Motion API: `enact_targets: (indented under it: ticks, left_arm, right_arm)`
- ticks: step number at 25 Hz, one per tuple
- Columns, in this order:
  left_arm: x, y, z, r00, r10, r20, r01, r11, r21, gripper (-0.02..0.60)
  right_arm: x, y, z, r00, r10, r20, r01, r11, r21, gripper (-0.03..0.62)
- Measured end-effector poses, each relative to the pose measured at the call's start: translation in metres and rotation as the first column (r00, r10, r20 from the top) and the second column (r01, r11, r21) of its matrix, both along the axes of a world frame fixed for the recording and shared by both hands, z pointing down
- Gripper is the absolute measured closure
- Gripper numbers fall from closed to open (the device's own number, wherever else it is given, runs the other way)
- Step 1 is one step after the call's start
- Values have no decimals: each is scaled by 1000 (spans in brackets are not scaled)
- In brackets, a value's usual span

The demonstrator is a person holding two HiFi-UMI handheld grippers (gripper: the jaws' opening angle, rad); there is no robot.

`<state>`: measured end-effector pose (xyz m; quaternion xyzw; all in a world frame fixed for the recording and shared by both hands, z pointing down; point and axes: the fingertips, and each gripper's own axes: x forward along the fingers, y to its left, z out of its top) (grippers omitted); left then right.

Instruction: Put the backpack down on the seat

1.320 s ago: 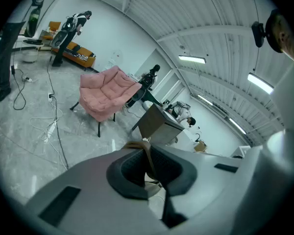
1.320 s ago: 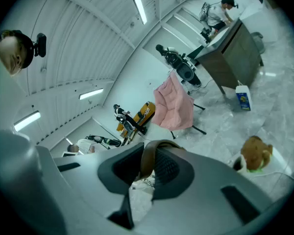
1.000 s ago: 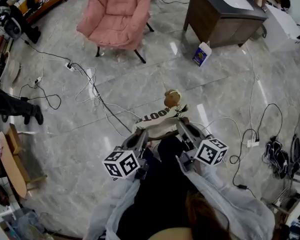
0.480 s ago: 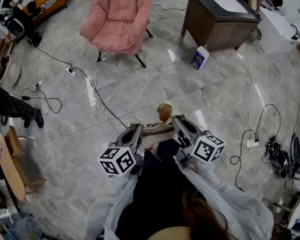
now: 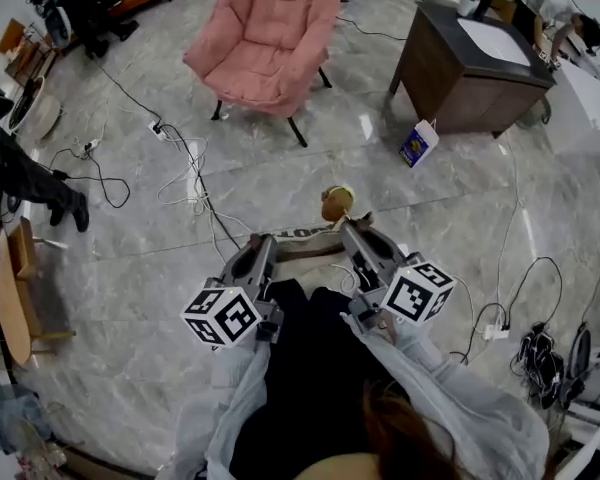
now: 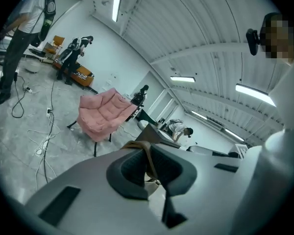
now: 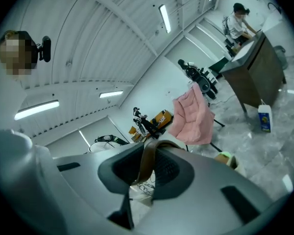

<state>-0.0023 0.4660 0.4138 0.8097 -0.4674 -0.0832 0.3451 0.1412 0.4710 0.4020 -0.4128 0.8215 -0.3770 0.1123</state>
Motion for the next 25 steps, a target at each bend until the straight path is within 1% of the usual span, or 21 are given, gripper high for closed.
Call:
enact_targets:
  ticks: [5, 10, 12, 15, 20, 22, 25]
  left_arm:
    - [5, -28, -16, 999, -38, -15, 38, 998, 45, 555]
    - [8, -56, -27, 998, -56, -11, 57, 995, 77, 555]
    - [7, -66, -25, 998, -66, -18, 67, 995, 69, 555]
    - [3, -82, -16, 998, -69, -2, 69, 997, 43, 555]
    - [-5, -105, 6, 996, -83, 21, 84, 996, -14, 555]
    - [-10, -116, 13, 996, -90, 15, 91, 995, -38, 555]
    - [-21, -141, 18, 995, -101, 7, 101, 993, -60, 555]
  right_arm:
    - [5, -29, -22, 999, -39, -19, 40, 997, 73, 534]
    - [8, -64, -34, 999, -35, 22, 33, 995, 93, 534]
    - [7, -75, -32, 999, -43, 28, 40, 996, 82, 534]
    - [3, -91, -22, 999, -50, 18, 49, 997, 56, 534]
    - [-5, -113, 6, 997, -77, -8, 76, 997, -32, 534]
    - [-10, -124, 14, 996, -86, -17, 84, 994, -68, 534]
    - [-21, -147, 20, 995, -97, -20, 95, 991, -95, 534]
